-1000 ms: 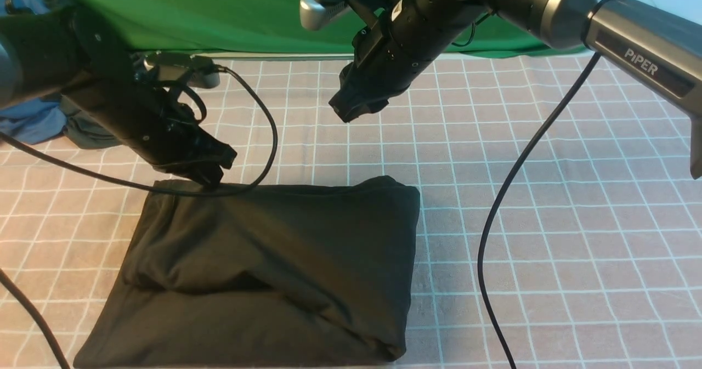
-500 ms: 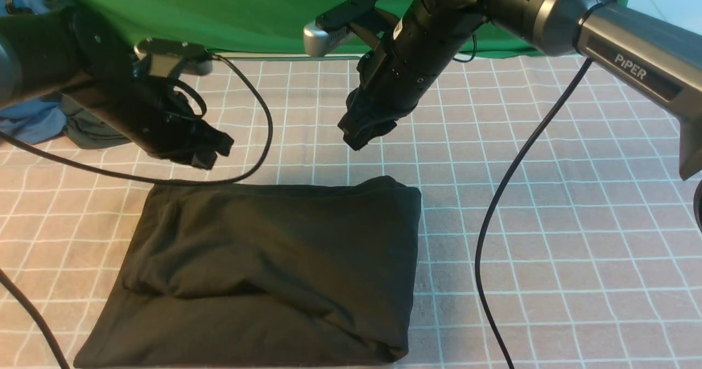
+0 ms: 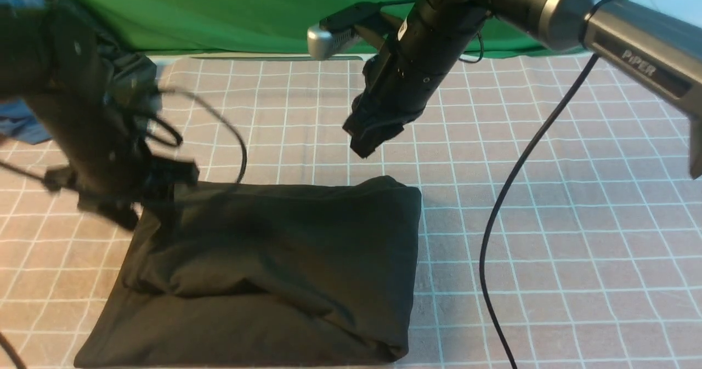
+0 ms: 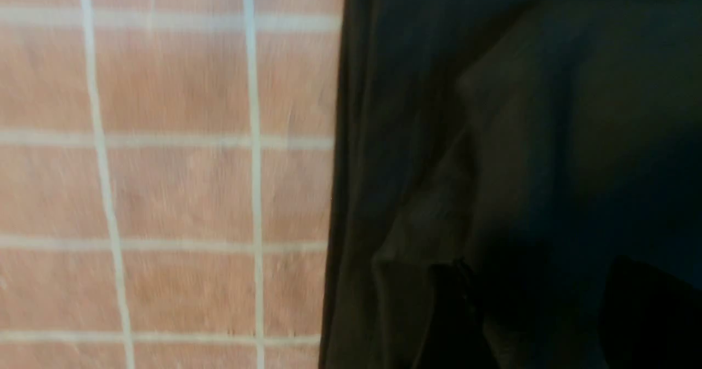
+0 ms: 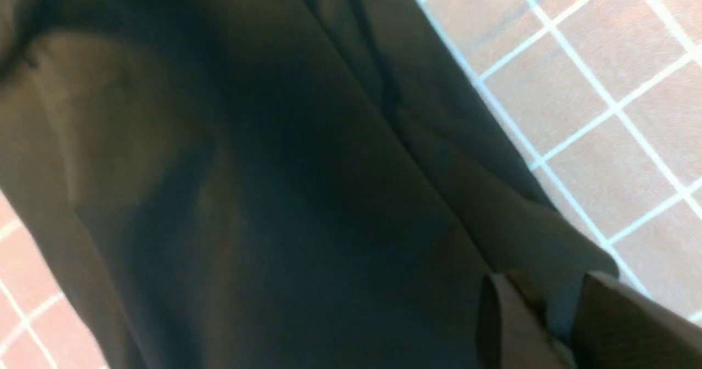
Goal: Fold a long-sleeved shirt over a pink coffee tablecloth.
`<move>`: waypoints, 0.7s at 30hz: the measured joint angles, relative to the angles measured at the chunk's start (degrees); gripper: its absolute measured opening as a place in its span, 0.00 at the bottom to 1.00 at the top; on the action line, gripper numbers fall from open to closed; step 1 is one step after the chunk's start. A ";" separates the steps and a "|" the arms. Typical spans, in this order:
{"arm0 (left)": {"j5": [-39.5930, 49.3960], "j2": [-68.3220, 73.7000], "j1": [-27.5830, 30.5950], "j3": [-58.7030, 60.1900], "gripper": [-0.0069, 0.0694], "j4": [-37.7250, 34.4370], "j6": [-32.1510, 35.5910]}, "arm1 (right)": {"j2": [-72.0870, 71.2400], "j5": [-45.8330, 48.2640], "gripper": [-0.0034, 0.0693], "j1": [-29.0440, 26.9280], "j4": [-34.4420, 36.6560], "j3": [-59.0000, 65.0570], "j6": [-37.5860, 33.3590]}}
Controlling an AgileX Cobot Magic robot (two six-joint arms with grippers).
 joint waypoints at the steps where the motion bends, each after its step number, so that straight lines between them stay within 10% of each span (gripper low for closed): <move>1: -0.72 0.00 0.00 1.12 0.59 0.52 -0.97 | -0.40 0.00 0.35 0.00 -0.19 0.00 0.84; 17: -4.12 0.00 0.00 6.53 0.70 1.72 -5.89 | -6.18 0.25 0.36 0.00 -3.93 0.61 2.48; 21: -4.04 0.05 0.00 6.53 0.55 1.06 -4.17 | -6.84 0.25 0.37 0.00 -4.21 0.61 2.08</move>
